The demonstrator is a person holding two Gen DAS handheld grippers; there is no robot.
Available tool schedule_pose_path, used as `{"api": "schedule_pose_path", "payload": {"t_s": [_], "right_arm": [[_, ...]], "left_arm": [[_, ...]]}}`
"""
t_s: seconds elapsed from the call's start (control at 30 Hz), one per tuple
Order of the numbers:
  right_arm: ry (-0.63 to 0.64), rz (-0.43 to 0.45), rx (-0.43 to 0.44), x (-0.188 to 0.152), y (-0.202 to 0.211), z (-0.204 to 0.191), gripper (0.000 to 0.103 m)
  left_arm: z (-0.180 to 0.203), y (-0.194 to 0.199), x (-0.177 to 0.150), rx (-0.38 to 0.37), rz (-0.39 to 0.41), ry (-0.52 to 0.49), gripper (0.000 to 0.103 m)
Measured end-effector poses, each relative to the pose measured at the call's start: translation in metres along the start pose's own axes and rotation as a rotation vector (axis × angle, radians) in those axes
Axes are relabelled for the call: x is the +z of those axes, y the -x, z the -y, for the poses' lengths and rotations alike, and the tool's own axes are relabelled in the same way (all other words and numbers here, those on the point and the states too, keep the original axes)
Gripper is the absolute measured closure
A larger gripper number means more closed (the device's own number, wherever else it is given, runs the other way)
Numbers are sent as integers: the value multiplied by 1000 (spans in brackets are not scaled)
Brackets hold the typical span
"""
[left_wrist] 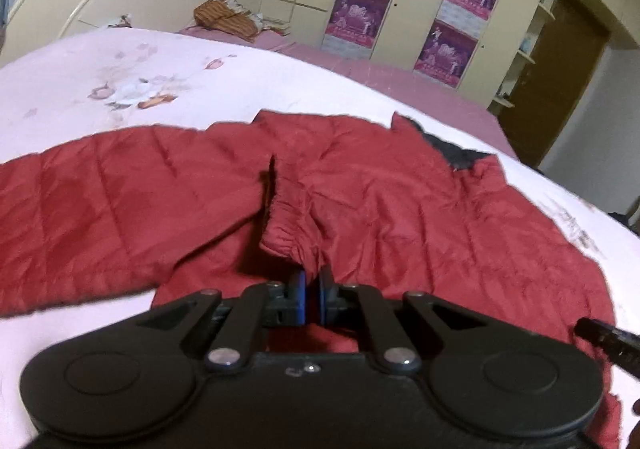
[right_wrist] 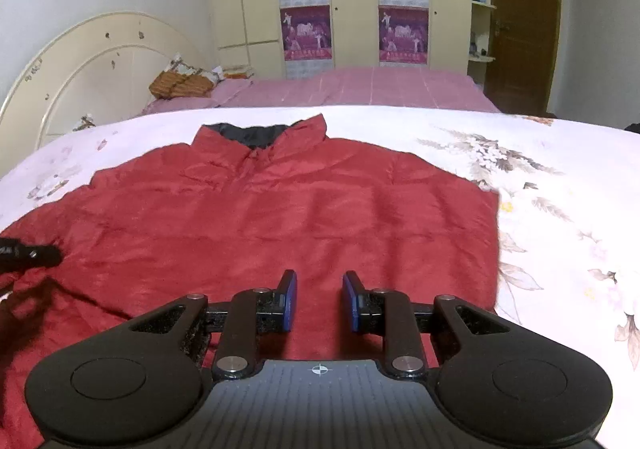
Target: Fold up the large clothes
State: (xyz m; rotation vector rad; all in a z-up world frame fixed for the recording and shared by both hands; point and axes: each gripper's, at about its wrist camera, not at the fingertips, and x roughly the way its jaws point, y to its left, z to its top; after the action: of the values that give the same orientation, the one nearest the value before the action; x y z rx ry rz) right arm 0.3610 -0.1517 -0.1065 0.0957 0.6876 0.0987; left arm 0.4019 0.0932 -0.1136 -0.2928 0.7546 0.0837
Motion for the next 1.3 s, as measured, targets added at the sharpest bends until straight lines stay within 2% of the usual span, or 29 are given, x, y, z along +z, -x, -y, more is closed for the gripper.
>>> {"api": "schedule_pose_path", "payload": {"t_s": [0.17,0.3,0.43,0.5,0.57,0.63,0.67,0.77,0.83,0.93,1.0,1.07,1.1,1.3], "right_arm": [[1,-62,-34,-6,-15,10,78],[2,-64,-39,-6,-14,15,78],[15,-22,-51,1,-5,17,78],[23,-67,-68,-1,-14,18,78],[30,-105,-69,-3,-21,20,78],[2,-62,-52,0,-11,26,78],[-7,-25,-47,3,-4,29,78],[5,66,-74,17,6,40,78],[-12,65,-87,28,-5,51,78],[-11,57,-83,42,-26,60,78],[27,47,-100,45,-42,62,78],[44,-23,-164,42,-67,72,78],[27,-63,-185,38,-79,82,78],[-15,-48,-162,32,-67,104,78]], "left_arm": [[4,0,-9,6,-8,-5,97],[3,1,-10,7,-12,-15,97],[3,-1,-10,10,-34,-47,91],[3,-3,-10,11,-41,-48,89],[4,0,-8,27,-42,-61,78],[3,15,-5,55,-1,-67,70],[2,24,-4,71,38,-77,69],[7,40,6,83,140,-110,71],[23,32,15,68,156,-180,71],[46,1,23,10,107,-250,70],[53,-25,23,31,70,-296,71],[46,-50,19,53,-2,-296,71],[38,-56,15,36,-10,-275,71],[40,-47,16,50,-2,-302,73]]}}
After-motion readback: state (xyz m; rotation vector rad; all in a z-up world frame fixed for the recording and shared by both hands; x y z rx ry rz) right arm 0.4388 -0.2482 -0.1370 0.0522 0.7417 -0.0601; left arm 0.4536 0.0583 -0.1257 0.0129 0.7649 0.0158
